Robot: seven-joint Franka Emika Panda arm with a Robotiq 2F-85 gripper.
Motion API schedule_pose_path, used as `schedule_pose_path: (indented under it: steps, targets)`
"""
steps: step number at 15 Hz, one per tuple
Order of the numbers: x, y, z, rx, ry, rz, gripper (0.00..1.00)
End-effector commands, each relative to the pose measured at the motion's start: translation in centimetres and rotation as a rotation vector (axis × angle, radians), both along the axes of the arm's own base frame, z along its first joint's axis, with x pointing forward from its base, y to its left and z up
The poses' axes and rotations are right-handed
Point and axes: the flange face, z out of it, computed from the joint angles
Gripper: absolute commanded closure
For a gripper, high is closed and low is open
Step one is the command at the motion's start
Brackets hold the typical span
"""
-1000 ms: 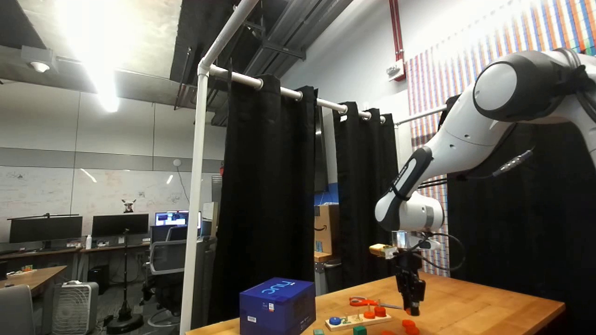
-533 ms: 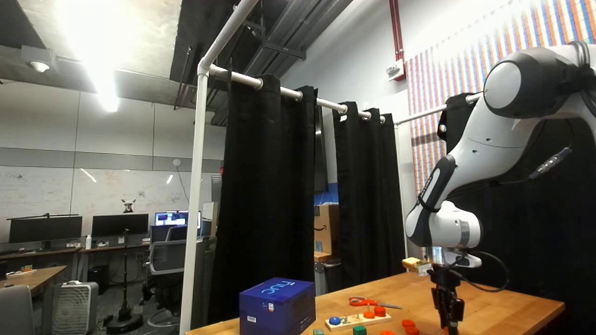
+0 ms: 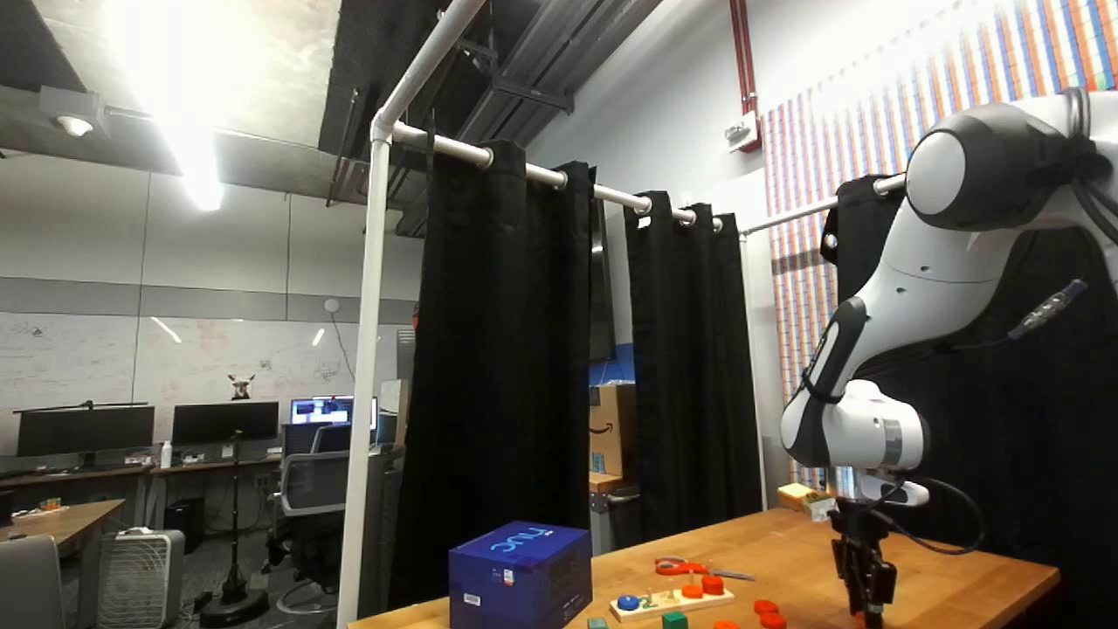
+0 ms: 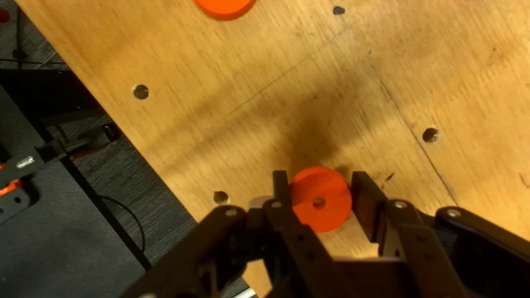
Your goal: Remove one orange ring from the wooden platform
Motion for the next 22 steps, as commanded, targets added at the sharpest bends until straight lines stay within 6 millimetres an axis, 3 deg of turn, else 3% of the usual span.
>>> schedule_pose_path:
  steps: [1, 5, 6, 7, 11, 14, 22]
  targets:
    - [1.3, -0.5, 0.3, -0.006, -0.043, 0.011, 0.81]
    - [2.1, -0.4, 0.4, -0.005, -0.058, 0.011, 0.81]
    - [2.3, -0.4, 0.4, -0.002, -0.062, 0.009, 0.33]
    - [2.4, -0.3, 0.4, 0.001, -0.065, 0.006, 0.33]
    - [2.8, -0.2, 0.5, 0.011, -0.073, 0.009, 0.03]
    - [2.1, 0.1, 2.0, 0.011, -0.079, 0.053, 0.00]
    - [-4.0, 3.6, 12.5, -0.051, -0.156, 0.442, 0.00]
